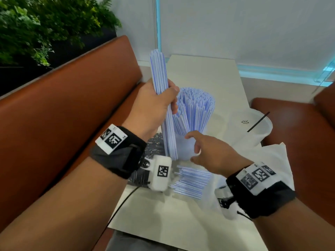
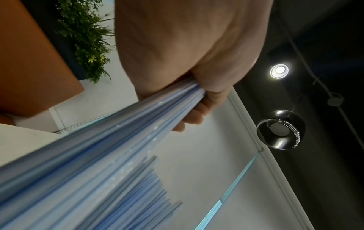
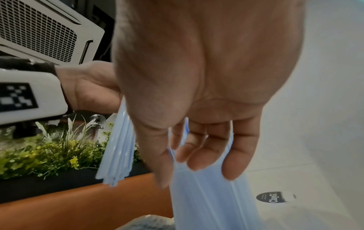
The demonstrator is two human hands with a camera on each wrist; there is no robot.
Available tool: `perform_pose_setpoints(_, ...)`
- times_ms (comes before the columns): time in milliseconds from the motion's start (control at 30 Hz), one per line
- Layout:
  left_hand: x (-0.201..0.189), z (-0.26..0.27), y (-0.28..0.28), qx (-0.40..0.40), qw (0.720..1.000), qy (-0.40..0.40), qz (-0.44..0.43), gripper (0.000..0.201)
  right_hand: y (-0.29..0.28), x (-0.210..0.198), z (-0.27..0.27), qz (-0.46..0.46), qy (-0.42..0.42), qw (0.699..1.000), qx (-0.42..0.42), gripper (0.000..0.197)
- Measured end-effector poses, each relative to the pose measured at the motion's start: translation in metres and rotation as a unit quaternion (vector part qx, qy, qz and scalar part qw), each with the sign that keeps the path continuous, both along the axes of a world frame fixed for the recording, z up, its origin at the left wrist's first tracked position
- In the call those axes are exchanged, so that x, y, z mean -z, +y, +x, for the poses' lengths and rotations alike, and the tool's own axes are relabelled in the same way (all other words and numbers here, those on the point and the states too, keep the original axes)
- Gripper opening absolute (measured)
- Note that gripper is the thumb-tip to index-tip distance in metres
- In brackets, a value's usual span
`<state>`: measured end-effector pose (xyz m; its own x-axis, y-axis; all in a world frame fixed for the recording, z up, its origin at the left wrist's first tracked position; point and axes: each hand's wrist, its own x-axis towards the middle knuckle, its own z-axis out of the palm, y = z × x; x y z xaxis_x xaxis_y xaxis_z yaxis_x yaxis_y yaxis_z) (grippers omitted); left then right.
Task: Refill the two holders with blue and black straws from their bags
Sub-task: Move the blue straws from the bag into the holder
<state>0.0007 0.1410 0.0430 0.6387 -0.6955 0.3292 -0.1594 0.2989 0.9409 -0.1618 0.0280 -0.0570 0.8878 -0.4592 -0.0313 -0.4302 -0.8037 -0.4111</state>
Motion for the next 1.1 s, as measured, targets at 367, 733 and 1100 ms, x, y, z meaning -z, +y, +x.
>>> perform_pose_setpoints(367,-0.019,0.009,-0.038,-0.080,0.989,0.099,-0.069,0.015,-0.015,0.012,0.018,-0.024,0.013,0.996,0.081,0.025)
perform_pose_setpoints(733,0.038,0.011,-0.050,-0.144,0.953,-0.210,0.163,0.023,-0.016,0.013,0.018,-0.023,0.000,0.997,0.076,0.023)
perform_pose_setpoints(1100,0.019,0.027,-0.037,-0.068,0.972,-0.147,0.168,0.108,-0.015,0.006,0.019,-0.010,0.024,0.996,0.080,0.023)
